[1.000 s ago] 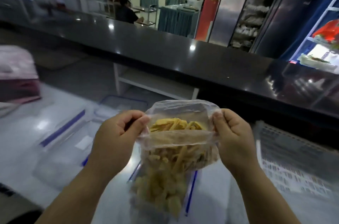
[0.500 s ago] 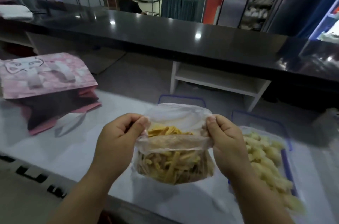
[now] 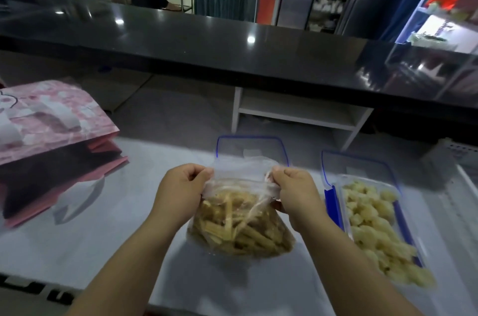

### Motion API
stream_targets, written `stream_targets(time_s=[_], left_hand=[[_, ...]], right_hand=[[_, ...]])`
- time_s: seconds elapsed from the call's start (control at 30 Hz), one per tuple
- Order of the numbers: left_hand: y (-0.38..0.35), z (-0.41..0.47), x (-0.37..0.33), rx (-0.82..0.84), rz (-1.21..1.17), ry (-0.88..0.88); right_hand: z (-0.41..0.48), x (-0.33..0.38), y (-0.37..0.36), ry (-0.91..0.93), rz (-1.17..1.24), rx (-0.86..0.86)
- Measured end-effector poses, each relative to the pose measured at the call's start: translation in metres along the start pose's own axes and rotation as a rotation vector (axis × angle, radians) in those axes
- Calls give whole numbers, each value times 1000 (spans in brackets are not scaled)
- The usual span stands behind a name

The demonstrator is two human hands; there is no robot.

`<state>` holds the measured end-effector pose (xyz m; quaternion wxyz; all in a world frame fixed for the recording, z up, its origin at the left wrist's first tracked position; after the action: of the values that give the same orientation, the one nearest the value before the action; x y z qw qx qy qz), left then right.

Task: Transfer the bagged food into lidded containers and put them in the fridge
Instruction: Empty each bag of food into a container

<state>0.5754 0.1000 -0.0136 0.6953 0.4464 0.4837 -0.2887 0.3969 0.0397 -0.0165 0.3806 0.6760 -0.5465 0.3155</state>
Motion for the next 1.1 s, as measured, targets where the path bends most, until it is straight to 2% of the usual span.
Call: stream_targets(time_s=[0.2, 0.3, 0.4, 0.47, 0.6, 0.73, 0.8, 0.93, 1.1], left_hand=[[-9, 14, 7, 97, 130, 16], [-9, 13, 10, 141, 143, 14], [-2, 6, 16, 169, 54, 5], [3, -2, 20, 211, -24, -9], [11, -15, 28, 395, -58, -81], [20, -22, 36, 596, 174, -161], [20, -23, 37, 627, 237, -185], [14, -21, 39, 532, 252, -282], [11, -15, 31, 458, 154, -287]], right_hand=[[17, 1, -4, -19, -200, 9], [18, 2, -3, 32, -358, 16], [7, 0, 2, 132, -419, 13], [-2, -4, 7, 244, -442, 63], [-10, -22, 16, 386, -672, 255], [-10, -30, 23, 384, -824, 324], [-10, -30, 25, 376, -867, 336], [-14, -21, 19, 391, -838, 329], [-11, -16, 16, 259, -496, 295]])
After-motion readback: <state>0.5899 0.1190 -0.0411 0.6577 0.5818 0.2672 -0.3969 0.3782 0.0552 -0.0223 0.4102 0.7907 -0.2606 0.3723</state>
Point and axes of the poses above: each hand's wrist, its own z-axis towards the middle knuckle, its own y-axis out of the back of the hand, x = y × z, the point moved 1 cm from there along z, towards the middle knuckle, and after that the axes turned 14 degrees about -y, right-handed, at the moved point
